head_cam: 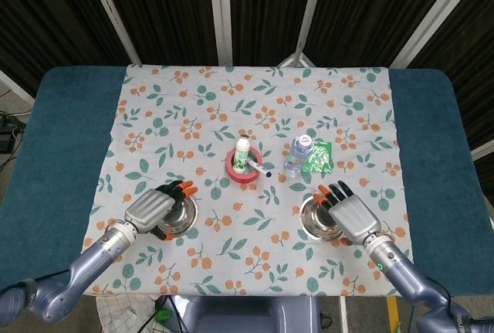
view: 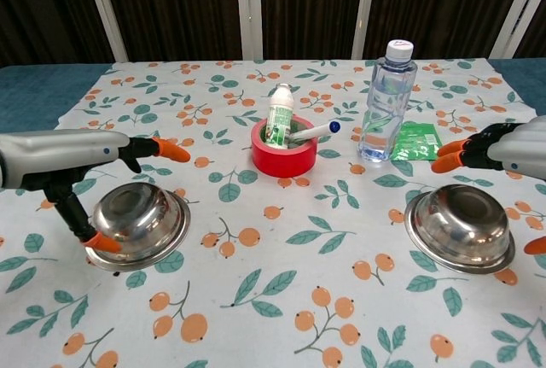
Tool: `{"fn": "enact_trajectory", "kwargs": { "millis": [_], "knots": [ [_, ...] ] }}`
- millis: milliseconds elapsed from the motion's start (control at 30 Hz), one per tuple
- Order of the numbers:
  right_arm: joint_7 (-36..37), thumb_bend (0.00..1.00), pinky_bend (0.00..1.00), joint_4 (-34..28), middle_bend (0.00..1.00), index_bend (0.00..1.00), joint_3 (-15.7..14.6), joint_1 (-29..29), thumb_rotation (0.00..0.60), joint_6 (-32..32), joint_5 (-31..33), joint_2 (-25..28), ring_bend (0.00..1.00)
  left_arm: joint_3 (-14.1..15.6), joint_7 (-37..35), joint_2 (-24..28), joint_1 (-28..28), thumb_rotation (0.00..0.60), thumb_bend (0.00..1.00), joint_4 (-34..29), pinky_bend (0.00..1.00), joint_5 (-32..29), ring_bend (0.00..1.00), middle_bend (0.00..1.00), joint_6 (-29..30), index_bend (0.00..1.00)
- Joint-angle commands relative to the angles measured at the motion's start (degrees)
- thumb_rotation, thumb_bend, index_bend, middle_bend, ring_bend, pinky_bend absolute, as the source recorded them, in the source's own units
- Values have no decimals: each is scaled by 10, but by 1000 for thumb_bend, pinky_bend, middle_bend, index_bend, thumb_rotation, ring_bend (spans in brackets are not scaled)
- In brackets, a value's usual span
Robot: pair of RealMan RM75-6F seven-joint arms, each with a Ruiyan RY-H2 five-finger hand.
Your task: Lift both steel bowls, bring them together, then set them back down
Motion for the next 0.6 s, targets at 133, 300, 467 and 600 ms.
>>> {"fn": "enact_trajectory", "kwargs": {
  "millis": [133,300,467,600],
  "knots": [
    [102,44,0,-42,18,171,28,-35,600,97,-59,14,146,6,0,65,43,600,0,-77,166,65,0,0,95,92],
    [209,44,0,19,24,197,20,-92,600,240,-185,3,153,37,112,133,121,600,0,-155,165,71,0,0,215,98],
    [204,44,0,49,24,197,4,-134,600,305,-209,19,153,75,162,150,199,600,0,-160,161,137,0,0,328,104],
    [206,45,0,59,24,197,-15,-174,600,352,-222,30,153,107,192,152,259,600,0,-136,161,158,0,0,389,105]
  ]
}}
